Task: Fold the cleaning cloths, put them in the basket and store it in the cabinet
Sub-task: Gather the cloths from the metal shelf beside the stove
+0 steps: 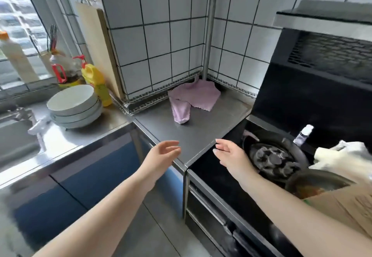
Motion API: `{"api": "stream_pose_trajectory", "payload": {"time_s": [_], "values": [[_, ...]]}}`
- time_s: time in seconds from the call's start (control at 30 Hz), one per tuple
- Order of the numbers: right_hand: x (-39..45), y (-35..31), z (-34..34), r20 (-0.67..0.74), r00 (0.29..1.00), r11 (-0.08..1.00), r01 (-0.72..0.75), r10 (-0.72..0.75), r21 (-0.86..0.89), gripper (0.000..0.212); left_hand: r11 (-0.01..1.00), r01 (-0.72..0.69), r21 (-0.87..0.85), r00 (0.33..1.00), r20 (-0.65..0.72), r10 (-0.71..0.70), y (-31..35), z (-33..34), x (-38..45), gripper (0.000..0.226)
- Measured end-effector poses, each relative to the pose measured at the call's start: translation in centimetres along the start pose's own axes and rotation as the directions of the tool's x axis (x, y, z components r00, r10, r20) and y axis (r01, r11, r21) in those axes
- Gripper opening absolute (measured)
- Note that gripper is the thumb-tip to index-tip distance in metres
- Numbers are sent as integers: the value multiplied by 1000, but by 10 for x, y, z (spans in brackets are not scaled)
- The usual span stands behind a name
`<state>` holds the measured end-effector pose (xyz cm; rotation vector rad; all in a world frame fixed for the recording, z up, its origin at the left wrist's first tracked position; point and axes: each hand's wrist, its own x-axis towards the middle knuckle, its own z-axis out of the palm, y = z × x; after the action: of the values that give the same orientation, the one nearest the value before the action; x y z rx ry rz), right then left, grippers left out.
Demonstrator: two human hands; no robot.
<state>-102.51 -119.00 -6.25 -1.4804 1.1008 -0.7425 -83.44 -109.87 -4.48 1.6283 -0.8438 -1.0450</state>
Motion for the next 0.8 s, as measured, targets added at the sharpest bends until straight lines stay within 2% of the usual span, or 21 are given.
{"api": "stream_pose_trajectory", "payload": {"time_s": [0.27, 0.47, 0.67, 0.8], "values": [[152, -2, 20, -73, 997, 999, -27, 24, -38, 25, 996, -20, 85, 999, 42, 17, 26, -36, 164, 17], [265, -13, 39, -56, 998, 995, -48, 43, -91, 24, 985, 1, 171, 1000, 31, -6, 44, -66, 276, 16], [332, -6, 47, -87, 990, 938, -135, 113, -318, 34, 941, -8, 337, 998, 62, -13, 41, -73, 371, 18], [362, 8, 55, -176, 964, 872, -256, 199, -418, 40, 874, -42, 483, 979, 193, -60, 27, -72, 442, 23]]}}
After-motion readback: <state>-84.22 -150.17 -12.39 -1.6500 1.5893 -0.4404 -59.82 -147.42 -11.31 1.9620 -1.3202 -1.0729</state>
